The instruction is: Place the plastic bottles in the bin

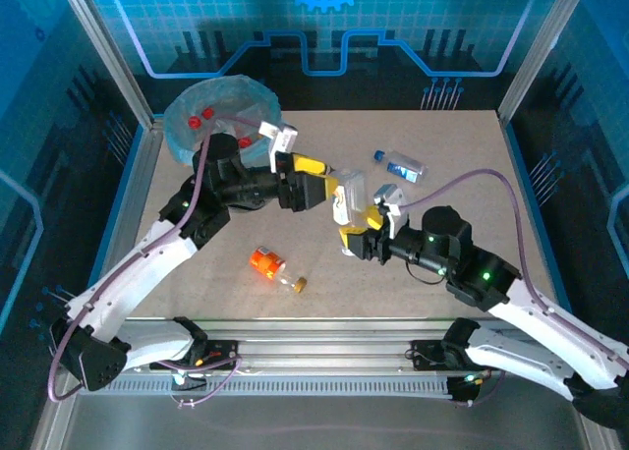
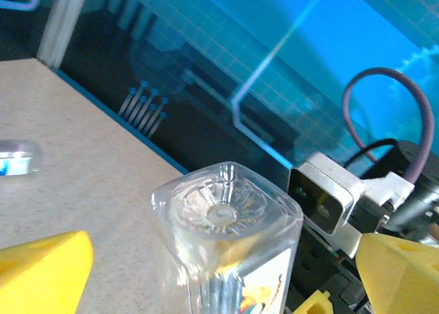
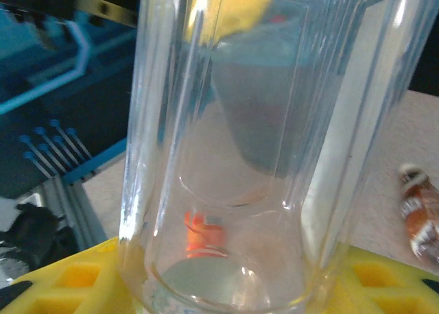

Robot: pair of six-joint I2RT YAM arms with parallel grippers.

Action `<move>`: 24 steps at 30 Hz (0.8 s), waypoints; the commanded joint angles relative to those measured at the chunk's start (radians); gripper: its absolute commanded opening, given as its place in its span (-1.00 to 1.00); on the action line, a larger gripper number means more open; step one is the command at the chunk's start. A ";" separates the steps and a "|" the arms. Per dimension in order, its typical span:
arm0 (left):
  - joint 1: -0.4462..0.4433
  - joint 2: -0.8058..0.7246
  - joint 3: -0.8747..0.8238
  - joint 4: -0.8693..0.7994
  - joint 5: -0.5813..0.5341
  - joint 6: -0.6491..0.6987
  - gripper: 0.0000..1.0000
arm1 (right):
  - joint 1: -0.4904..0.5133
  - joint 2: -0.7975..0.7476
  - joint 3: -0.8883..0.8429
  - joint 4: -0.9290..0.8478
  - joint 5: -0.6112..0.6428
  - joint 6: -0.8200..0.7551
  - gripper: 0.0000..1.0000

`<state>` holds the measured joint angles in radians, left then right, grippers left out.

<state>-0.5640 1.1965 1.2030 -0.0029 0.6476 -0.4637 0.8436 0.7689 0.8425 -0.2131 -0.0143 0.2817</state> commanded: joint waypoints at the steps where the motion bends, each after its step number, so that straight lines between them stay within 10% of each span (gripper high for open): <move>1: -0.036 0.015 0.014 0.099 0.117 0.038 0.98 | -0.007 -0.038 -0.035 0.135 -0.136 -0.023 0.09; 18: -0.054 0.039 0.040 0.179 0.278 0.047 0.28 | -0.020 0.018 0.063 0.090 -0.244 -0.023 0.17; 24: -0.054 -0.009 0.034 0.131 0.111 0.123 0.29 | -0.021 0.025 0.062 0.024 -0.078 -0.016 0.69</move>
<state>-0.6121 1.2442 1.2167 0.1497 0.8398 -0.4129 0.8356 0.7952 0.8764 -0.1719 -0.1986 0.2649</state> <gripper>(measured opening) 0.658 0.827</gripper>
